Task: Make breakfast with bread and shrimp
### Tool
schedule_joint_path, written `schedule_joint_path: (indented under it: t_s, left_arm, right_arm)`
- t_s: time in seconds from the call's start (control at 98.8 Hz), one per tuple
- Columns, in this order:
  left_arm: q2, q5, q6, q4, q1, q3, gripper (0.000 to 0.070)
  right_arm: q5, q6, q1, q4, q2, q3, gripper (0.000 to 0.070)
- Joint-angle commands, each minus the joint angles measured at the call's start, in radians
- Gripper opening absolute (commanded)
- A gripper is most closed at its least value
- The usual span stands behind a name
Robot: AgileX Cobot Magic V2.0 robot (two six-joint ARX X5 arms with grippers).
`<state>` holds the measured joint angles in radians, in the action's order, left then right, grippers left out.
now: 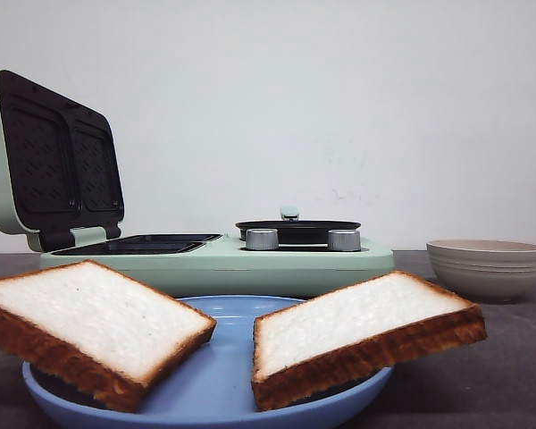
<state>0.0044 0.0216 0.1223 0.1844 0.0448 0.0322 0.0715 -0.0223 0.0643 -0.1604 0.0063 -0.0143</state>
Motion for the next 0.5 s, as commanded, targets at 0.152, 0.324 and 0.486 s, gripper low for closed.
schedule_joint_path:
  t_s: [0.152, 0.324, 0.486]
  left_arm:
    - [-0.001, -0.003, 0.002, 0.003, 0.01, -0.018, 0.0]
    - [-0.001, -0.003, 0.002, 0.003, 0.01, -0.018, 0.0]
    - [-0.001, -0.003, 0.002, 0.003, 0.01, -0.018, 0.0]
  right_arm:
    - [0.0, 0.004, -0.001, 0.01, -0.002, 0.002, 0.0006]
    - [0.0, 0.004, -0.001, 0.01, -0.002, 0.002, 0.0006]
    - [0.0, 0.004, -0.001, 0.01, -0.002, 0.002, 0.0006]
